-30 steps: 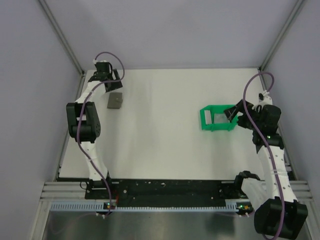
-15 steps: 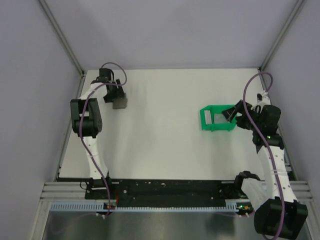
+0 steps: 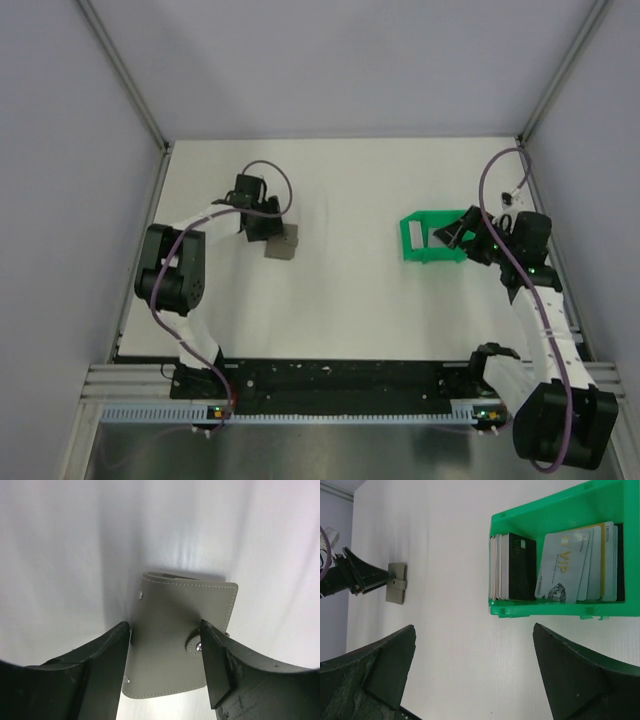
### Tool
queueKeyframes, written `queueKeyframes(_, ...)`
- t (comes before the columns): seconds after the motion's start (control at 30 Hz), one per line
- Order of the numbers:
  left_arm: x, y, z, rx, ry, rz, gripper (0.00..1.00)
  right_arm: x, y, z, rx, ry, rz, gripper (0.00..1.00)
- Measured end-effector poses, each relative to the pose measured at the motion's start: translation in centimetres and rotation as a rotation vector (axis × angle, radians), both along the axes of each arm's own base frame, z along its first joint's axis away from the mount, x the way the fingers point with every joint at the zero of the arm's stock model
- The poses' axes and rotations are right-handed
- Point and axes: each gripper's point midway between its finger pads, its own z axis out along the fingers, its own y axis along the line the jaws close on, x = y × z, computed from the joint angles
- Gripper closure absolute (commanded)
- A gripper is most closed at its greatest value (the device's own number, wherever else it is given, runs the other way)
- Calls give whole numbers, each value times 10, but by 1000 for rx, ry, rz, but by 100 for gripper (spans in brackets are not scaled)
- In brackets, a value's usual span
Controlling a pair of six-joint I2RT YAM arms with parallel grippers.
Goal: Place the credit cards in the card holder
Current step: Move the card holder to the center of the board.
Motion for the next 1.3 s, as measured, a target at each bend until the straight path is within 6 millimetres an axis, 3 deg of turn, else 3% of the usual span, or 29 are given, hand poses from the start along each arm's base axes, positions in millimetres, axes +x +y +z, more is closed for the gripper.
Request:
queueKeyframes(0.23, -87, -57, 2, -154, 14, -63, 37, -11, 43, -11, -18, 33, 147, 1)
queueKeyframes(0.6, -137, -132, 4, -272, -44, -247, 36, -51, 130, -42, -82, 121, 440, 2)
queueKeyframes(0.8, -154, -127, 6, -272, -75, -247, 30, -52, 162, -62, -81, 146, 522, 10)
queueKeyframes(0.93, -156, -112, 13, -239, -113, -201, 10, -23, 175, -84, -124, 224, 525, 21)
queueKeyframes(1.1, -159, -98, 21, -227, -168, -153, 5, 26, 200, -92, -143, 212, 534, 24)
queueKeyframes(1.3, -159, -92, 17, -207, -170, -126, 7, 54, 226, -97, -140, 196, 560, 32)
